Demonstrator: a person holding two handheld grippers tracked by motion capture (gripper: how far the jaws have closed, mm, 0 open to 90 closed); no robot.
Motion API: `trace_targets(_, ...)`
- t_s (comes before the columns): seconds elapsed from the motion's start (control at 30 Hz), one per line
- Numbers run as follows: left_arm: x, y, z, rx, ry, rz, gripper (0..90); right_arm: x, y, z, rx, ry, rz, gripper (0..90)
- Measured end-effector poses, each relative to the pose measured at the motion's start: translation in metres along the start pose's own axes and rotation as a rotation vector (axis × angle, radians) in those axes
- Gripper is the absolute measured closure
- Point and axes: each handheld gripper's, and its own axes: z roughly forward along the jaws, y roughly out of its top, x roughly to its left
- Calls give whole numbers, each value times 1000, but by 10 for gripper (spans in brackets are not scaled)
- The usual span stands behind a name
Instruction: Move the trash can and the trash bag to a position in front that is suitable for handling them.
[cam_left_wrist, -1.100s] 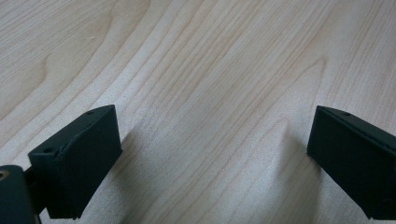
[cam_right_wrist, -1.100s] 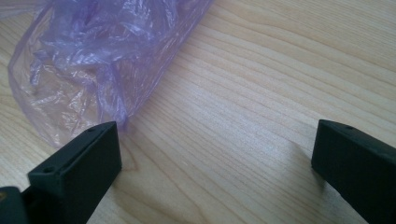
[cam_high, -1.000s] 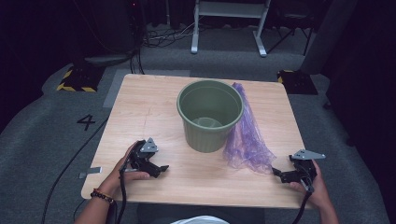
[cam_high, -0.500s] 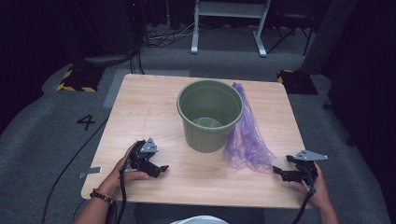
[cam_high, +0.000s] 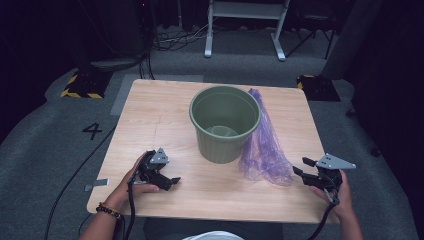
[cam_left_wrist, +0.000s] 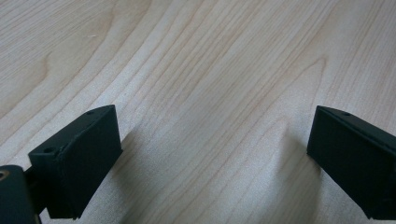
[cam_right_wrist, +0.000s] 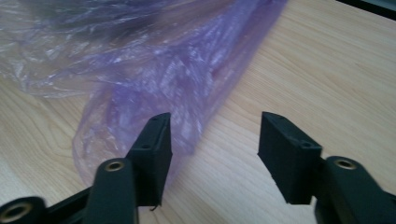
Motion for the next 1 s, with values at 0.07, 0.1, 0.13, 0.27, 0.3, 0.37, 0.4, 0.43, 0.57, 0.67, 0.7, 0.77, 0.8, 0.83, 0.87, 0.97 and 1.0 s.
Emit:
trace_targets(0.07, 0, 0, 0, 0, 0, 0, 27, 2, 6, 5, 2, 28, -31, 545)
trace_targets(0.1, 0, 0, 0, 0, 0, 0, 27, 1, 11, 12, 11, 73, -45, 609)
trace_targets(0.13, 0, 0, 0, 0, 0, 0, 27, 1, 11, 12, 11, 73, -45, 609)
trace_targets(0.27, 0, 0, 0, -1, 0, 0, 27, -4, 10, 31, 49, 136, -32, 718)
trace_targets(0.3, 0, 0, 0, -1, 0, 0, 27, -3, 6, 38, 61, 160, -27, 743)
trace_targets(0.37, 0, 0, 0, -1, 0, 0, 27, 0, 4, 43, 83, 174, -36, 759)
trace_targets(0.4, 0, 0, 0, -1, 0, 0, 27, 0, 4, 43, 83, 174, -36, 759)
trace_targets(0.43, 0, 0, 0, -1, 0, -1, 27, 4, 2, 46, 101, 183, -44, 775)
trace_targets(0.57, 0, 0, 0, -1, 0, 0, 27, 17, 1, 54, 130, 195, -87, 825)
trace_targets(0.67, 0, 0, 0, -1, 0, 0, 27, 22, 2, 55, 122, 213, -89, 827)
trace_targets(0.7, 0, 0, 0, -1, 0, 1, 27, 27, 4, 56, 125, 219, -95, 832)
trace_targets(0.77, 0, 0, 0, -1, 0, 0, 27, 34, 5, 58, 118, 233, -112, 836)
trace_targets(0.8, 0, 0, 0, -1, 0, 0, 27, 34, 5, 58, 118, 233, -112, 836)
trace_targets(0.83, 0, 0, 0, 0, 0, -1, 27, 42, 6, 59, 117, 248, -113, 842)
trace_targets(0.87, 0, 0, 0, -1, 0, 0, 27, 42, 6, 59, 117, 248, -113, 842)
trace_targets(0.97, 0, 0, 0, 0, 0, -1, 27, 55, 10, 62, 114, 265, -132, 812)
trace_targets(1.0, 0, 0, 0, 0, 0, 0, 27, 60, 11, 63, 113, 272, -136, 780)
